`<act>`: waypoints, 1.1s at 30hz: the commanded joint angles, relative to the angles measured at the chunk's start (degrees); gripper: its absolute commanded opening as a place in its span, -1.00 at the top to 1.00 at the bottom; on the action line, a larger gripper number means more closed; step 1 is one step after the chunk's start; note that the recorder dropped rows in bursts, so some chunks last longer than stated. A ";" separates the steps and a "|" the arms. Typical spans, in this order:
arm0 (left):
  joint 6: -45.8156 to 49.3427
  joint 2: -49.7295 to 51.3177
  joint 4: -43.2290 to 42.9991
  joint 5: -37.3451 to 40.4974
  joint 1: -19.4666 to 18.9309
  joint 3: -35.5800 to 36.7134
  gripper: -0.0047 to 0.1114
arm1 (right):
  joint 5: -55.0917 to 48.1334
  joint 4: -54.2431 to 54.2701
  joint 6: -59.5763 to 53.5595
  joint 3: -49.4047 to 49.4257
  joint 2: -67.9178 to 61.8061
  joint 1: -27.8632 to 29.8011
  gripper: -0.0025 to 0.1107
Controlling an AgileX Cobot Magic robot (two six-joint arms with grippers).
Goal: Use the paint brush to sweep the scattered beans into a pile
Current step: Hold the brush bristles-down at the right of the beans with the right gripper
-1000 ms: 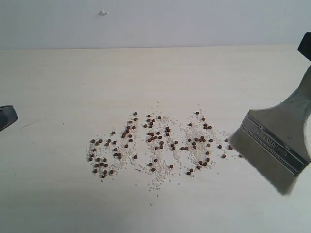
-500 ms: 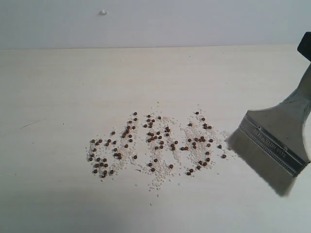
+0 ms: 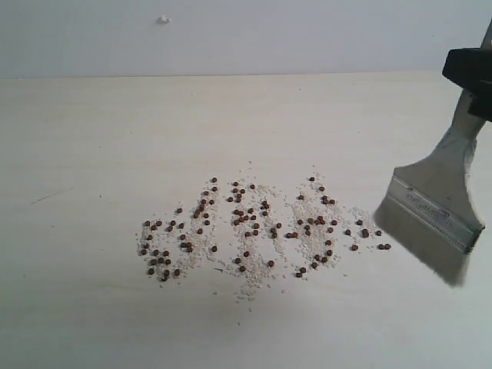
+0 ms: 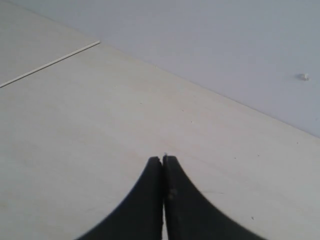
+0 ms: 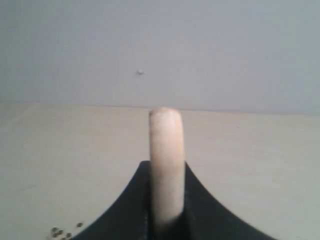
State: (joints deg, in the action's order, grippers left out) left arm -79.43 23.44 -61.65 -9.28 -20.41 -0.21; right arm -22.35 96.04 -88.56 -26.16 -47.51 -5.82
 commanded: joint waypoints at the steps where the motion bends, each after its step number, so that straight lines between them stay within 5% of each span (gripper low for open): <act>1: -0.21 -0.13 0.57 0.21 -0.25 0.21 0.92 | 16.35 -2.18 3.01 -3.20 -2.59 0.27 0.96; 7: -0.10 -0.13 0.57 0.21 -0.25 0.21 0.92 | 28.70 -5.82 2.14 -9.01 -1.43 0.27 0.96; 12: -0.10 -0.13 0.57 0.21 -0.25 0.21 0.92 | 30.82 -19.18 22.00 -10.17 -0.80 0.27 0.96; 17: 0.02 -0.13 0.57 0.21 -0.25 0.21 0.92 | 20.49 -34.71 43.96 -10.98 -1.45 0.16 0.96; 28: 0.02 -0.13 0.57 0.21 -0.25 0.21 0.92 | -4.12 -33.84 41.75 -14.68 -9.23 0.16 0.96; 33: 0.02 -0.13 0.57 0.21 -0.25 0.21 0.92 | -11.46 -44.40 47.27 -18.75 -18.49 0.16 0.96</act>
State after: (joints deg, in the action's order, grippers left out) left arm -79.43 23.44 -61.53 -9.19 -20.41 -0.21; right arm -30.85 57.71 -45.02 -42.77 -62.09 -5.82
